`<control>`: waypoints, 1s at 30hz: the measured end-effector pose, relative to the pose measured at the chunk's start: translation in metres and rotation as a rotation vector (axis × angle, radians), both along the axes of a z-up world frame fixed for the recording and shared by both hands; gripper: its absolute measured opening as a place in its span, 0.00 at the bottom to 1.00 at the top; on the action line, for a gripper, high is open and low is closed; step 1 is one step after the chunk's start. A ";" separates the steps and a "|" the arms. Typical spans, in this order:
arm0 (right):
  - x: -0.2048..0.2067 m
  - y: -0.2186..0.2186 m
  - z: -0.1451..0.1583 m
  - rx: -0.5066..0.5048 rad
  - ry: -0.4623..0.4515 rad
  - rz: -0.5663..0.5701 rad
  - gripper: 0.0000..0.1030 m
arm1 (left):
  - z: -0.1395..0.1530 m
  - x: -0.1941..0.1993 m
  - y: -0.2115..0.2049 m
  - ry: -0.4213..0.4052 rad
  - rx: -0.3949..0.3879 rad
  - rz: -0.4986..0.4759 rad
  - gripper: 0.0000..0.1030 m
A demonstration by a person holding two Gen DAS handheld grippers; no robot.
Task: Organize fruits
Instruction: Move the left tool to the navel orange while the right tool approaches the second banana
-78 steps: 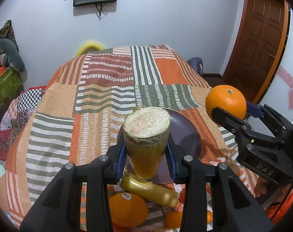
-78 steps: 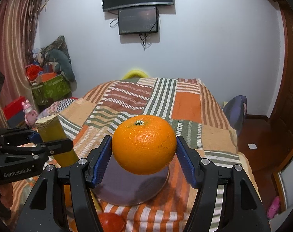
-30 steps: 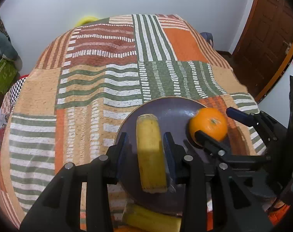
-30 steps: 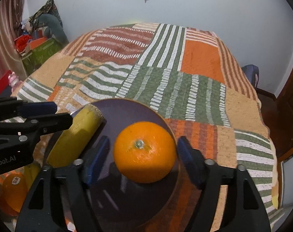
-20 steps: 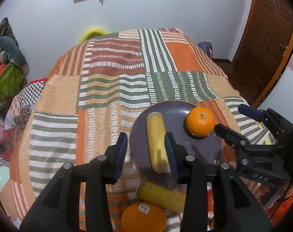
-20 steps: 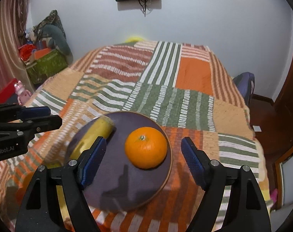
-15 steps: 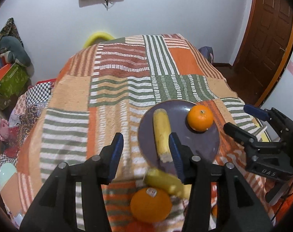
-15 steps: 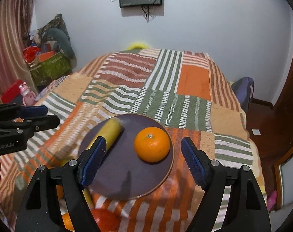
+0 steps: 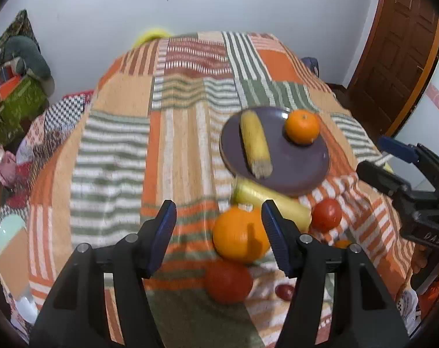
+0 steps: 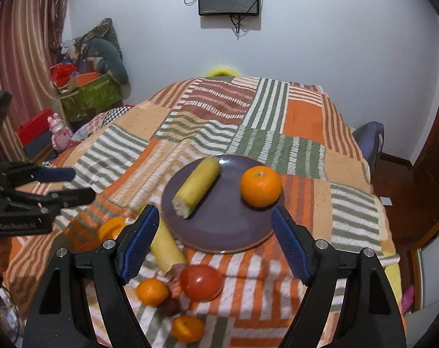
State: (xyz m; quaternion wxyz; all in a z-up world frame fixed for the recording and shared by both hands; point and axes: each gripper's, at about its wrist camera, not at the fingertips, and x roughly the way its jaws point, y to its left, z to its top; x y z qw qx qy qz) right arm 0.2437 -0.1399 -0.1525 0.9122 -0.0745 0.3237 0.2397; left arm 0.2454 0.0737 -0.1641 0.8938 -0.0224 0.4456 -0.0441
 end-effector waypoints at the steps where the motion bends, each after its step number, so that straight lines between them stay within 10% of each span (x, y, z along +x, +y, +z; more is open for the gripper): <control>1: -0.002 0.001 -0.001 0.002 0.004 0.003 0.75 | -0.004 -0.002 0.000 0.010 -0.005 -0.002 0.60; 30: -0.007 0.016 -0.047 -0.018 0.121 0.040 0.75 | -0.073 0.017 -0.018 0.125 -0.091 -0.065 0.66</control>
